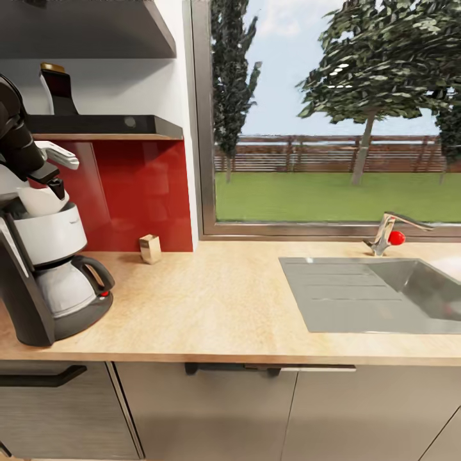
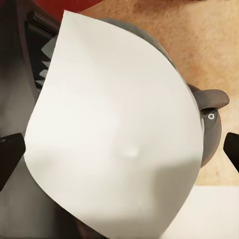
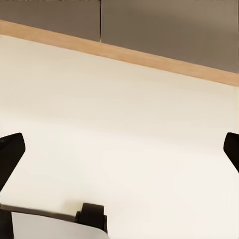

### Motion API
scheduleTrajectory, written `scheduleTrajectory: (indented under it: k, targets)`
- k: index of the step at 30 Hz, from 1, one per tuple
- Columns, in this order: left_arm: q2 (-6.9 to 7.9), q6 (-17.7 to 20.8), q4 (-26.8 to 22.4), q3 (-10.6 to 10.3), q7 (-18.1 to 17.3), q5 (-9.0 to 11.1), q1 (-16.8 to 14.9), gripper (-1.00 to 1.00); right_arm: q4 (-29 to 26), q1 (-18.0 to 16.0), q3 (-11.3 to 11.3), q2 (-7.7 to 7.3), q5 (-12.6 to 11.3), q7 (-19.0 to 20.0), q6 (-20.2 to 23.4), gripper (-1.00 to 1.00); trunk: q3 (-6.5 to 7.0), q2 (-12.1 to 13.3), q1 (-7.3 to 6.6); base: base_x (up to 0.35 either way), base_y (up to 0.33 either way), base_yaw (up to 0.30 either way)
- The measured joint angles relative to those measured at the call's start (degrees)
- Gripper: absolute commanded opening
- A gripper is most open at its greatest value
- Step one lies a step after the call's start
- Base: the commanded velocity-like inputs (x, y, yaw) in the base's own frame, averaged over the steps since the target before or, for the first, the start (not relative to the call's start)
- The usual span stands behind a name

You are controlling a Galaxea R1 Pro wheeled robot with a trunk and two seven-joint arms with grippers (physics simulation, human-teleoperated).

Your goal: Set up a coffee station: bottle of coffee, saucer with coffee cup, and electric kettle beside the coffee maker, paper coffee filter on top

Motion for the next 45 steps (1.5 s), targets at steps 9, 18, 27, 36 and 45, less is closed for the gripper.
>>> scheduleTrajectory:
  k: [9, 18, 27, 36, 45]
  targets:
    - [-0.04, 0.00, 0.00, 0.02, -0.07, 0.00, 0.02, 1.00, 0.00, 0.00, 0.00, 0.00, -0.02, 0.00, 0.00, 1.00, 1.62, 3.61, -1.98, 0.000, 0.000, 0.000]
    - [-0.02, 0.06, 0.00, 0.10, -0.16, 0.03, 0.01, 1.00, 0.00, 0.00, 0.00, 0.00, 0.00, 0.00, 0.00, 1.00, 3.23, 7.22, -3.96, 0.000, 0.000, 0.000]
    - [-0.04, 0.06, -1.24, 1.81, -2.70, 0.10, 0.00, 1.00, 0.01, 0.00, 0.00, 0.00, -0.02, 0.00, 0.01, 1.00, 3.24, 7.24, -3.96, 0.000, 0.000, 0.000]
    - [0.01, 0.08, -5.65, 7.65, -9.99, 0.10, 0.01, 1.00, 0.00, 0.00, 0.00, 0.00, 0.00, 0.00, 0.00, 1.00, 3.24, 7.24, -3.96, 0.000, 0.000, 0.000]
    - [0.02, 0.06, -6.70, 18.12, -12.57, 0.18, 0.01, 1.00, 0.00, 0.00, -0.01, 0.00, -0.01, 0.00, 0.00, 1.00, 3.24, 7.24, -3.94, -0.054, 0.000, 0.000]
